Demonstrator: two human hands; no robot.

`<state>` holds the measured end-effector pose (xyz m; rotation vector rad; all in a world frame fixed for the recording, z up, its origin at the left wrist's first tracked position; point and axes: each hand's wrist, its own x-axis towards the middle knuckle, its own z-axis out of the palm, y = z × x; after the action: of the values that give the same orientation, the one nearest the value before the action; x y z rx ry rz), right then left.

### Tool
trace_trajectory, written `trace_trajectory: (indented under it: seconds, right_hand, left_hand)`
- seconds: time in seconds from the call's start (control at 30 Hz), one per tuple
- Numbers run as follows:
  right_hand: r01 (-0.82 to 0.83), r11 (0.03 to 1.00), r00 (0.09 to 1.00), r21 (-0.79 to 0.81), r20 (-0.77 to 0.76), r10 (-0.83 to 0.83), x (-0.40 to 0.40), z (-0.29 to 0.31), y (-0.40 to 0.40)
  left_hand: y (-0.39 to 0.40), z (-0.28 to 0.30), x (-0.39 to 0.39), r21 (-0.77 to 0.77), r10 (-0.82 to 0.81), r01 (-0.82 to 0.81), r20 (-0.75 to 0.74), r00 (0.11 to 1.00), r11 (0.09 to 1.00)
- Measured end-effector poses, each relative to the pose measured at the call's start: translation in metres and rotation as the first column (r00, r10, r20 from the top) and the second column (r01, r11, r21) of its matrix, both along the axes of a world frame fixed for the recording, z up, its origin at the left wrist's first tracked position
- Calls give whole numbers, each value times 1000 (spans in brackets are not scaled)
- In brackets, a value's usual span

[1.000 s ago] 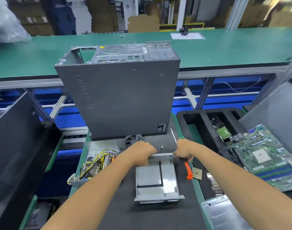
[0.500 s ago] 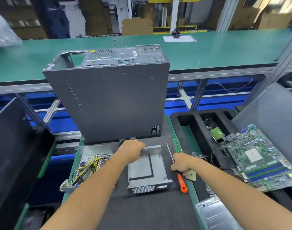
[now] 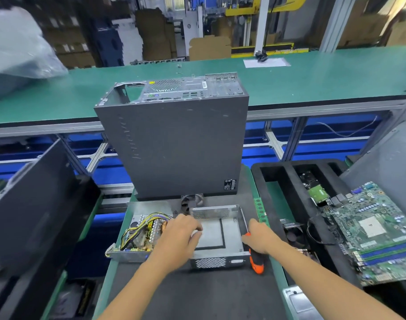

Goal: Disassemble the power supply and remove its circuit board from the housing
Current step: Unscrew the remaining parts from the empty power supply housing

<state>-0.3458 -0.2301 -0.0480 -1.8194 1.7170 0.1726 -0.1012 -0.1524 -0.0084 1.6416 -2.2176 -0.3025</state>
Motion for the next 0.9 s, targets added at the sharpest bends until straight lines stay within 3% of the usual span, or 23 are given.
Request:
trace_trajectory:
  seconds: [0.57, 0.7, 0.9]
  right_hand:
    - [80, 993, 983, -84, 171, -65, -29, 20, 48]
    - [51, 997, 988, -57, 150, -42, -34, 17, 64]
    - [76, 996, 986, -55, 154, -67, -39, 19, 68]
  left_hand:
    - [48, 4, 3, 29, 232, -230, -163, 959, 973]
    - [50, 5, -18, -18, 309, -314, -142, 940, 949]
    - [48, -2, -27, 24, 263, -262, -30, 964, 965]
